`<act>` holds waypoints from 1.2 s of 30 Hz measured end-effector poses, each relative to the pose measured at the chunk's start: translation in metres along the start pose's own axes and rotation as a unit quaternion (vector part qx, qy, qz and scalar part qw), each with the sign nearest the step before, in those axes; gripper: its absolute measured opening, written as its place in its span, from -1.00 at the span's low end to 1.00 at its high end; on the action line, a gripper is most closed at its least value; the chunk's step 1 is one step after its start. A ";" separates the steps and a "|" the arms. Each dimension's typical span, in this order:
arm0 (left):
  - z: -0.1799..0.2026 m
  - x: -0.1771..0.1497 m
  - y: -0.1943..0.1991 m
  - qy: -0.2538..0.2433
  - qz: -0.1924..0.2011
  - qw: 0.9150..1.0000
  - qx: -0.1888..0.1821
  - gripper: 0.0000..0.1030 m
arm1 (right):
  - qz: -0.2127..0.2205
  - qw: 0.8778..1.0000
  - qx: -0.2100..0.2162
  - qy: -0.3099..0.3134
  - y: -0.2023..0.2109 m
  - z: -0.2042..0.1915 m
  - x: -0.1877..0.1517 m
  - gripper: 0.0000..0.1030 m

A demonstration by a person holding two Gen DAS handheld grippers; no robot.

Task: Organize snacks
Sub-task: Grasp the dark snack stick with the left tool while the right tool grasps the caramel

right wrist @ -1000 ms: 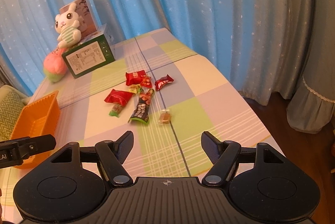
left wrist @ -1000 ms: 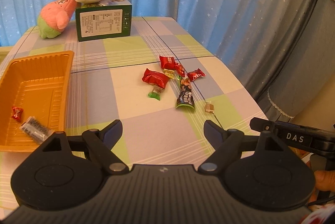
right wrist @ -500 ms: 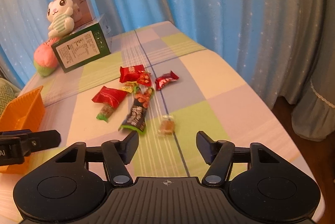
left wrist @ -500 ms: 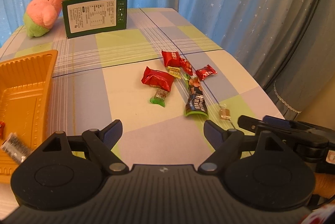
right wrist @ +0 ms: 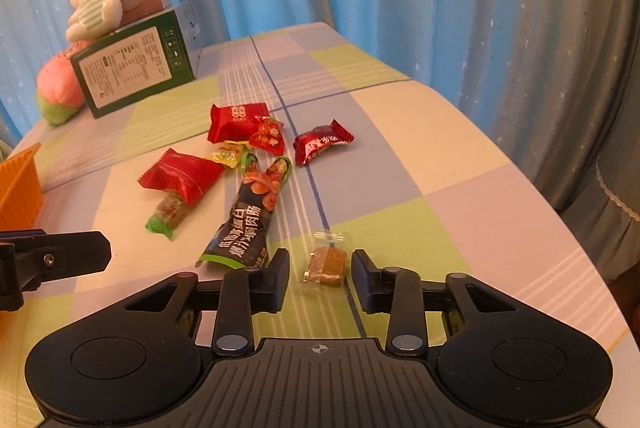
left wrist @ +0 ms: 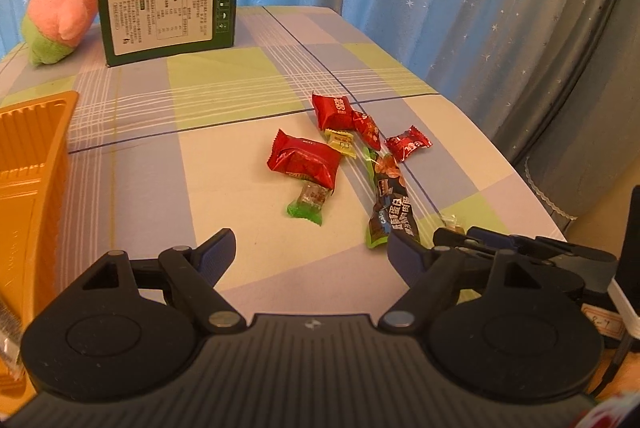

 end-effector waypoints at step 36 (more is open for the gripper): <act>0.079 0.041 -0.097 -0.108 0.008 0.994 0.001 -0.35 | 0.028 0.998 -0.020 -0.046 0.019 0.046 0.046 -0.59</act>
Point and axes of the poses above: each gripper's, at about its wrist camera, not at the fingertips, and y roughly against the way its jaws point, z to its right, x to its top, the point moved 4 cm from there along -y, roughly the way its jaws point, and after that the axes turned 15 degrees about -y, right-handed, at the moved point
